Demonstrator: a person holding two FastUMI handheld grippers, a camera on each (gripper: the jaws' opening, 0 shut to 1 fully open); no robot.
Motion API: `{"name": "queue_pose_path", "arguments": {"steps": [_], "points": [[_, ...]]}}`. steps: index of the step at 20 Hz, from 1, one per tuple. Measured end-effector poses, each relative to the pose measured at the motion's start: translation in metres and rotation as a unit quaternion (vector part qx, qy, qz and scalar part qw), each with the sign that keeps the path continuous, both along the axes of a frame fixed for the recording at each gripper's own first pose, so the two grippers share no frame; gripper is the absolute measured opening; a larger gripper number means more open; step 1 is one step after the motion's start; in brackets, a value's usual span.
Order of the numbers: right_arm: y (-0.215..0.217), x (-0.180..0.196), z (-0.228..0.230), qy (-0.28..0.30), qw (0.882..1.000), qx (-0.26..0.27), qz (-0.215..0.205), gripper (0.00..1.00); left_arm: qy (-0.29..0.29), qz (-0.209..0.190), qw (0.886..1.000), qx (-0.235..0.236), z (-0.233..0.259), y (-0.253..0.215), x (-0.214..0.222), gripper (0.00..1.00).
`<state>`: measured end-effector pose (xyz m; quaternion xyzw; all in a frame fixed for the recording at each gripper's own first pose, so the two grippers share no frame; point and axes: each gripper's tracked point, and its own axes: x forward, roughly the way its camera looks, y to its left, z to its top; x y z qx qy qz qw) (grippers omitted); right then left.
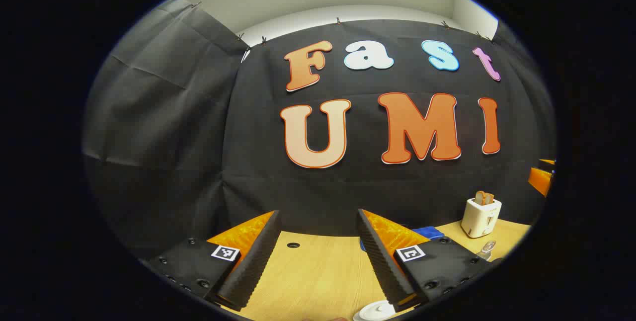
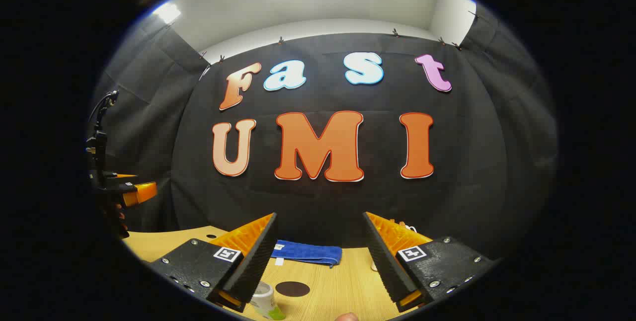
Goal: Open the teacup lid with one hand, grasp the water bottle and pour water into the teacup with the other hand; after pouring, place the water bottle on the coaster and then close the teacup lid.
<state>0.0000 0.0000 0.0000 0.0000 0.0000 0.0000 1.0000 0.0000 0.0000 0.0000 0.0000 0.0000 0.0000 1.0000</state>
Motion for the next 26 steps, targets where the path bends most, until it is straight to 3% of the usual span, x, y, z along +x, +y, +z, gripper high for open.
{"name": "queue_pose_path", "arguments": {"steps": [14,20,26], "points": [[0.016,0.007,-0.006,0.005,1.0,0.005,0.028,0.99,0.035,-0.02,0.999,0.004,-0.024,-0.025,-0.001,0.99],[0.032,0.005,-0.033,0.03,0.998,-0.011,0.051,0.99,0.049,-0.054,0.997,0.004,-0.049,-0.044,-0.005,0.99],[0.044,-0.011,-0.065,0.061,0.994,0.007,0.087,0.99,0.079,-0.1,0.992,0.006,-0.092,-0.072,-0.017,0.99]]}}
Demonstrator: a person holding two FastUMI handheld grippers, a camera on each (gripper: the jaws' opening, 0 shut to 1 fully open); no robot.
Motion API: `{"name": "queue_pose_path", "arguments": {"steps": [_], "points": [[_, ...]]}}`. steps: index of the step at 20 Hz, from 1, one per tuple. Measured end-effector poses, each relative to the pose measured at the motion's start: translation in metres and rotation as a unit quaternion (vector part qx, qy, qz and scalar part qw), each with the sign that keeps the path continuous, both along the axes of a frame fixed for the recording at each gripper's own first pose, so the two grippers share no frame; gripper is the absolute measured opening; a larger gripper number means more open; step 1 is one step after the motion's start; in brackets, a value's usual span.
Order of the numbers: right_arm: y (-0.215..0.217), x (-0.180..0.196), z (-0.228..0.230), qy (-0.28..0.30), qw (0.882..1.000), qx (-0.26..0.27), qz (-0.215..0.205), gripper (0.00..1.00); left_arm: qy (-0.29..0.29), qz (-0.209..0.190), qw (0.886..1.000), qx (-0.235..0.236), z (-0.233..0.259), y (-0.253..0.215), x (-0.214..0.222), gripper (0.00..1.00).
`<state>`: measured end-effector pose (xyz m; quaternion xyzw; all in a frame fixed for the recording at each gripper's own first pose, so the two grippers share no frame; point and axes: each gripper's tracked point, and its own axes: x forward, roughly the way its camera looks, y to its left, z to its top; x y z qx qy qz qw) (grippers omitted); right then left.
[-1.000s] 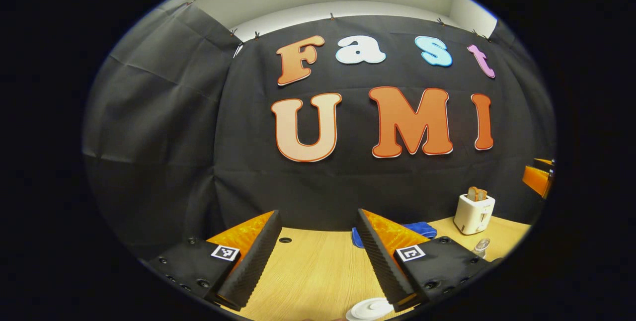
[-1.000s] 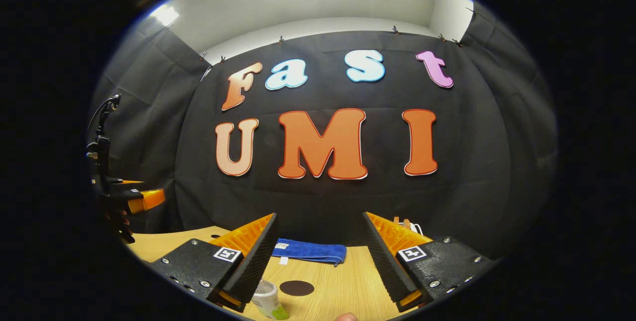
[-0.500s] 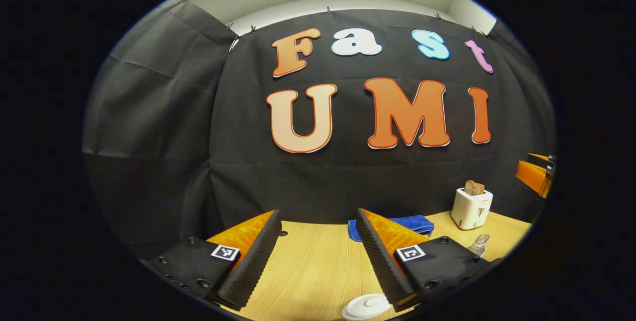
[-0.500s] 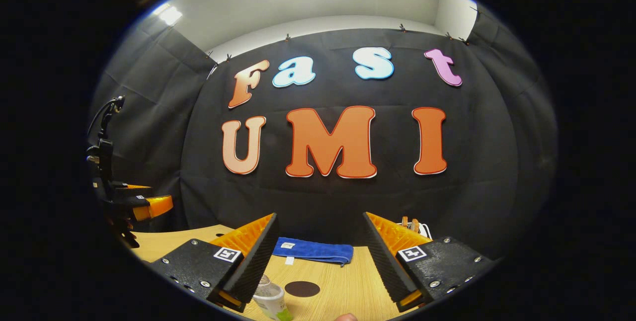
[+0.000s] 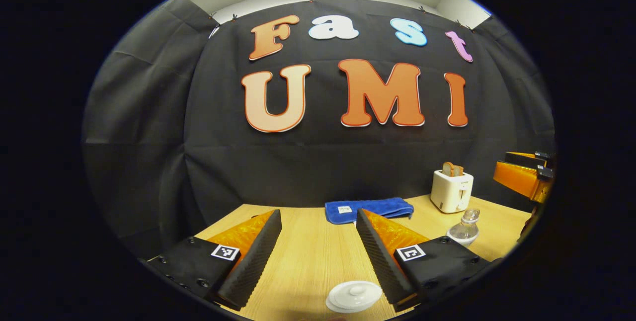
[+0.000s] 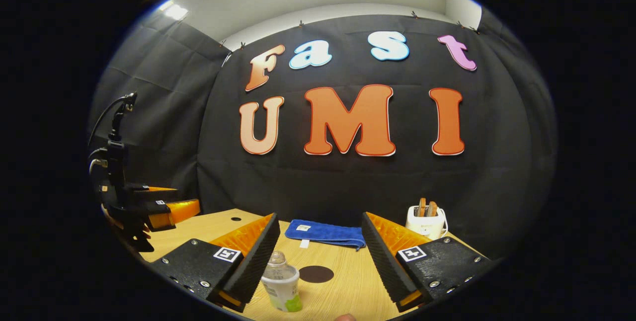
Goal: Open the teacup lid with one hand, grasp the water bottle and pour water into the teacup with the other hand; after pouring, place the water bottle on the coaster and then close the teacup lid.
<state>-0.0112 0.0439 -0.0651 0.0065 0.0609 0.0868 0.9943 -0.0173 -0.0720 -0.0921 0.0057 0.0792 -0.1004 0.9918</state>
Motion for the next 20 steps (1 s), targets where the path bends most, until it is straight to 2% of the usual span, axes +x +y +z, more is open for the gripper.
{"name": "queue_pose_path", "arguments": {"steps": [3,7,12,15,16,17,18,20], "points": [[0.003,-0.01,-0.016,0.02,1.0,0.008,0.015,0.99,0.019,-0.016,1.0,0.006,-0.026,-0.01,-0.008,0.99],[0.007,-0.022,-0.042,0.038,0.999,-0.012,0.037,0.99,0.073,-0.034,0.997,0.013,-0.076,-0.018,-0.022,0.99],[0.024,-0.039,-0.062,0.064,0.995,0.003,0.077,0.99,0.094,-0.06,0.994,0.002,-0.099,-0.027,-0.031,0.99],[0.027,-0.042,-0.068,0.07,0.994,0.006,0.084,0.99,0.106,-0.072,0.992,0.003,-0.115,-0.035,-0.037,0.99],[0.028,-0.044,-0.072,0.074,0.994,0.007,0.085,0.99,0.111,-0.075,0.991,0.004,-0.12,-0.037,-0.037,0.94],[0.03,-0.045,-0.077,0.081,0.993,0.007,0.088,0.99,0.114,-0.082,0.99,0.001,-0.126,-0.041,-0.038,0.95],[0.032,-0.048,-0.084,0.089,0.992,0.006,0.093,0.99,0.128,-0.086,0.988,0.001,-0.137,-0.043,-0.04,0.87],[0.036,-0.05,-0.092,0.097,0.99,0.001,0.099,0.99,0.138,-0.083,0.987,0.006,-0.145,-0.043,-0.039,0.85]]}}
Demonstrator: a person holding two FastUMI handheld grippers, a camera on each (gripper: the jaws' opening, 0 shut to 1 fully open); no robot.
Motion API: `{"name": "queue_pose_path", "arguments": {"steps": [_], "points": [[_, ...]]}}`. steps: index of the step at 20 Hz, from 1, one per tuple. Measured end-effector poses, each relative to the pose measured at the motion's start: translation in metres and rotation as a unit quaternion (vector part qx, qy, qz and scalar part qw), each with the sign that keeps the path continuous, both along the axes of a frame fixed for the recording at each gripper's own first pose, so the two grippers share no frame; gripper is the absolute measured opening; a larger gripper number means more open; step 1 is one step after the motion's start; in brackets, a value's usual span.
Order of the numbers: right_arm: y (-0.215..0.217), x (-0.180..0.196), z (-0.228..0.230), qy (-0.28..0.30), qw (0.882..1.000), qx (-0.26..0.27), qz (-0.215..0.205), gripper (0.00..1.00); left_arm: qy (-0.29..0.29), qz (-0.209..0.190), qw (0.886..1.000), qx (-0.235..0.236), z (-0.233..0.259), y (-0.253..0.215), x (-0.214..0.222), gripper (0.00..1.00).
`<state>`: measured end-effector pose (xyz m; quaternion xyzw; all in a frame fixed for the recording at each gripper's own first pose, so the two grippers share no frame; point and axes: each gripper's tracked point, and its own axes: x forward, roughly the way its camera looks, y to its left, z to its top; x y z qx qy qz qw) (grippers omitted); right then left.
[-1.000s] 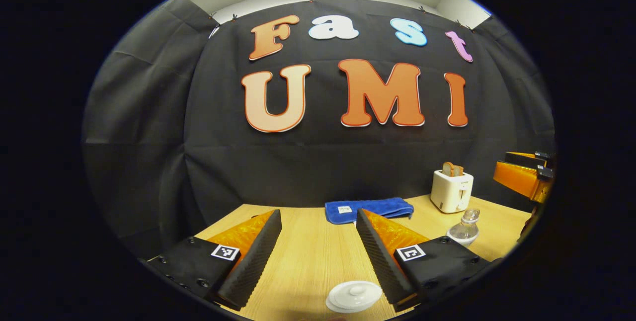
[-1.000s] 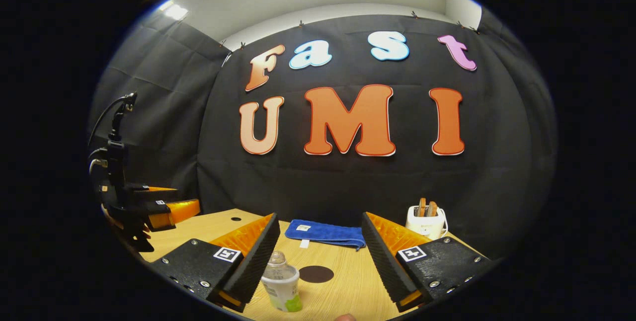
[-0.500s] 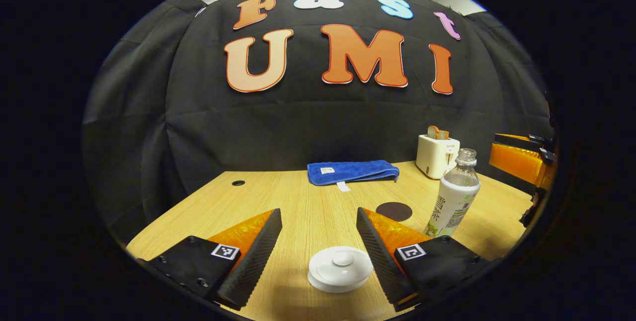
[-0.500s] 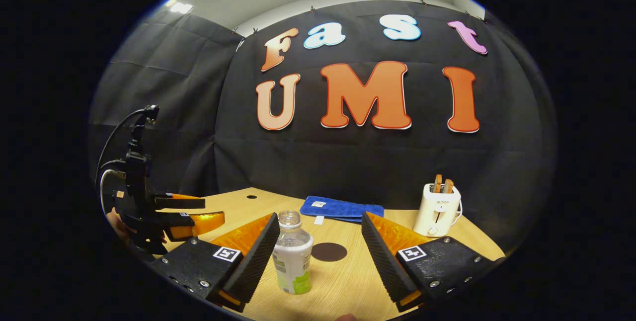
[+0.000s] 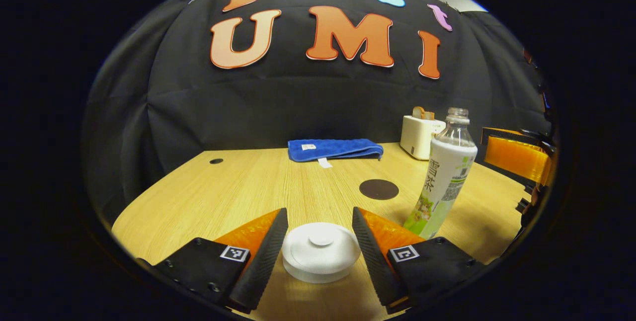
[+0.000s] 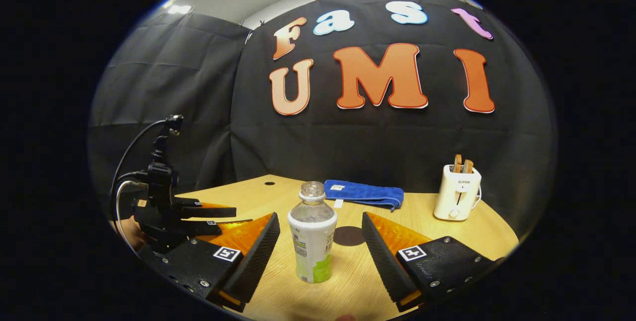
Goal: Open the teacup lid with one hand, grasp the water bottle and pour water into the teacup with the other hand; after pouring, place the water bottle on the coaster and then close the teacup lid.
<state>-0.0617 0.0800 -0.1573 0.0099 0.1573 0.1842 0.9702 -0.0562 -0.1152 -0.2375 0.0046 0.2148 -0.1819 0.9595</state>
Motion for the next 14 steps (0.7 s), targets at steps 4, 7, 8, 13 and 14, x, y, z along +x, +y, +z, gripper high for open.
{"name": "queue_pose_path", "arguments": {"steps": [4,7,8,13,14], "points": [[0.008,-0.003,-0.011,0.007,1.0,-0.011,0.018,0.99,0.012,-0.009,1.0,0.014,-0.017,-0.005,0.0,0.74],[0.01,-0.004,-0.022,0.021,0.999,-0.021,0.021,0.99,0.005,-0.014,1.0,0.026,-0.015,-0.007,0.001,0.59],[0.011,-0.004,-0.025,0.024,0.999,-0.024,0.023,0.99,-0.001,-0.012,1.0,0.024,-0.012,-0.01,0.003,0.59],[0.014,-0.006,-0.031,0.033,0.998,-0.036,0.03,0.99,-0.002,-0.002,1.0,0.015,-0.013,-0.004,0.004,0.32],[0.015,-0.008,-0.033,0.033,0.998,-0.038,0.031,0.99,-0.009,0.0,1.0,0.013,-0.011,-0.002,0.007,0.33]]}}
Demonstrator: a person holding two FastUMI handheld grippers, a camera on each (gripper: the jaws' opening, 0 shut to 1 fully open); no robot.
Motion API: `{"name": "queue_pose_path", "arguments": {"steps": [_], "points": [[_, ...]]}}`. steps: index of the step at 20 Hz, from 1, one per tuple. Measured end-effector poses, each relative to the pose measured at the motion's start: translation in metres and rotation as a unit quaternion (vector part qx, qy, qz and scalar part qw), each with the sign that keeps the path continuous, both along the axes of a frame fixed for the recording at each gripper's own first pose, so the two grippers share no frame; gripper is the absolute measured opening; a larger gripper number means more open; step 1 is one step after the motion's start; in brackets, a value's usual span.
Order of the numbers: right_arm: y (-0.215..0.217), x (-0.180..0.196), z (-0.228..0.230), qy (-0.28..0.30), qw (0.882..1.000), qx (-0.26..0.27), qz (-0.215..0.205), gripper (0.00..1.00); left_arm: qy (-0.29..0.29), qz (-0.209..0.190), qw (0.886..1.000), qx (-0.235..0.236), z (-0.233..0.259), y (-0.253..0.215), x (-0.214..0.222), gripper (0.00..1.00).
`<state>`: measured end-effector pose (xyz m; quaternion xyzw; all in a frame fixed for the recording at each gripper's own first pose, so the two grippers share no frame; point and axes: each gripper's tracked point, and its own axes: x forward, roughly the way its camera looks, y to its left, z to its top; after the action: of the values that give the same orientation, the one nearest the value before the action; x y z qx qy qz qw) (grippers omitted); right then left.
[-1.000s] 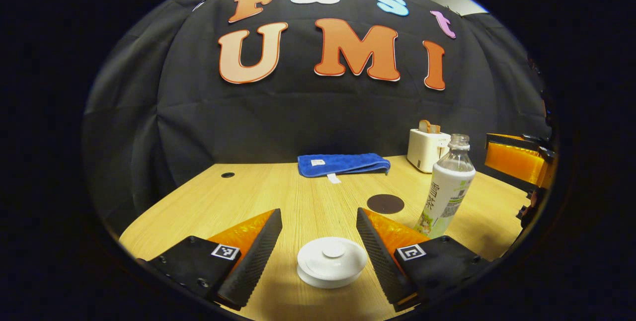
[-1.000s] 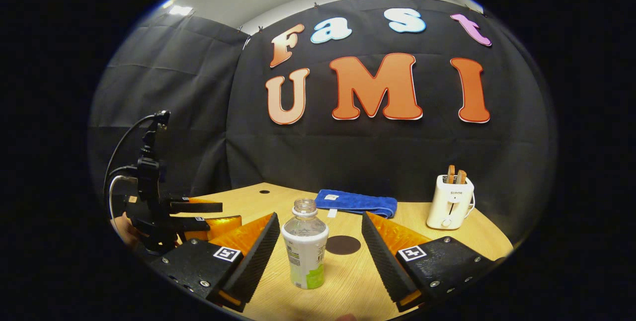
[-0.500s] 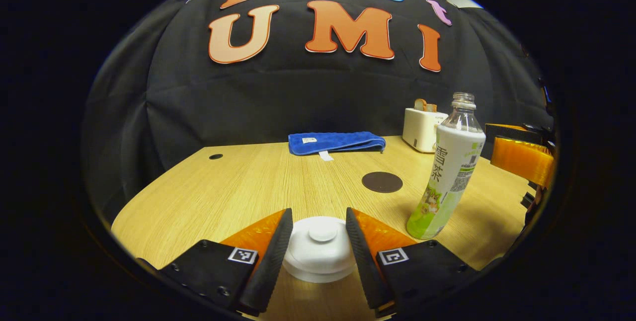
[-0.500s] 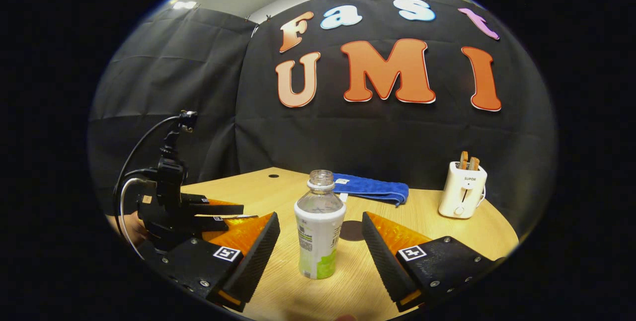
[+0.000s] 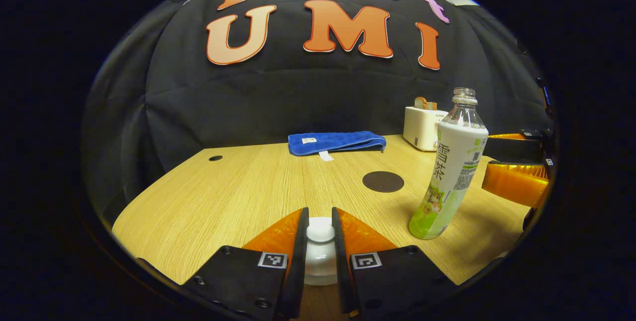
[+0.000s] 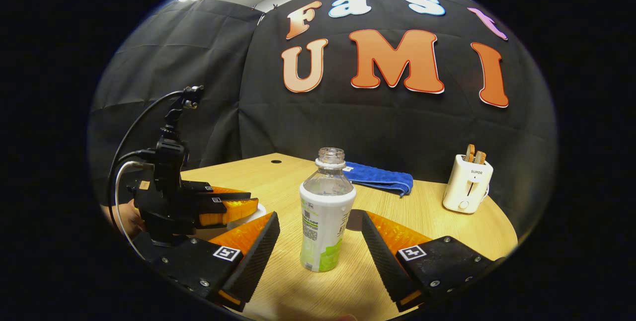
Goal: Open the teacup lid with one hand, grasp the water bottle and pour water into the teacup with the other hand; after pouring, place the water bottle on the coaster and then close the teacup lid.
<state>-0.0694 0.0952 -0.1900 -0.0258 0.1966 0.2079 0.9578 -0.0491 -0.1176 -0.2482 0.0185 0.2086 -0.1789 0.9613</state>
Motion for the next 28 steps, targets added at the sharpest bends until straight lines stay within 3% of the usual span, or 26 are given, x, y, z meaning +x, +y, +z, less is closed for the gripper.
{"name": "queue_pose_path", "arguments": {"steps": [10,13,17,21,24,28], "points": [[0.008,0.014,-0.033,0.034,0.999,-0.026,-0.007,0.96,-0.053,0.05,0.997,-0.014,0.041,0.038,0.011,0.32],[0.011,0.017,-0.051,0.057,0.998,-0.022,-0.011,0.9,-0.057,0.07,0.996,-0.01,0.041,0.059,0.016,0.32],[0.006,0.017,-0.072,0.094,0.995,-0.016,-0.031,0.68,-0.048,0.091,0.995,-0.01,0.032,0.084,0.018,0.32],[0.011,0.017,-0.069,0.106,0.994,-0.021,-0.033,0.63,-0.05,0.101,0.994,-0.01,0.03,0.099,0.02,0.32],[0.005,0.025,-0.058,0.079,0.995,-0.056,-0.037,0.62,-0.052,0.105,0.993,-0.008,0.03,0.107,0.021,0.32],[-0.01,0.046,-0.045,0.031,0.987,-0.151,-0.04,0.61,-0.051,0.116,0.992,-0.002,0.029,0.125,0.021,0.32]]}}
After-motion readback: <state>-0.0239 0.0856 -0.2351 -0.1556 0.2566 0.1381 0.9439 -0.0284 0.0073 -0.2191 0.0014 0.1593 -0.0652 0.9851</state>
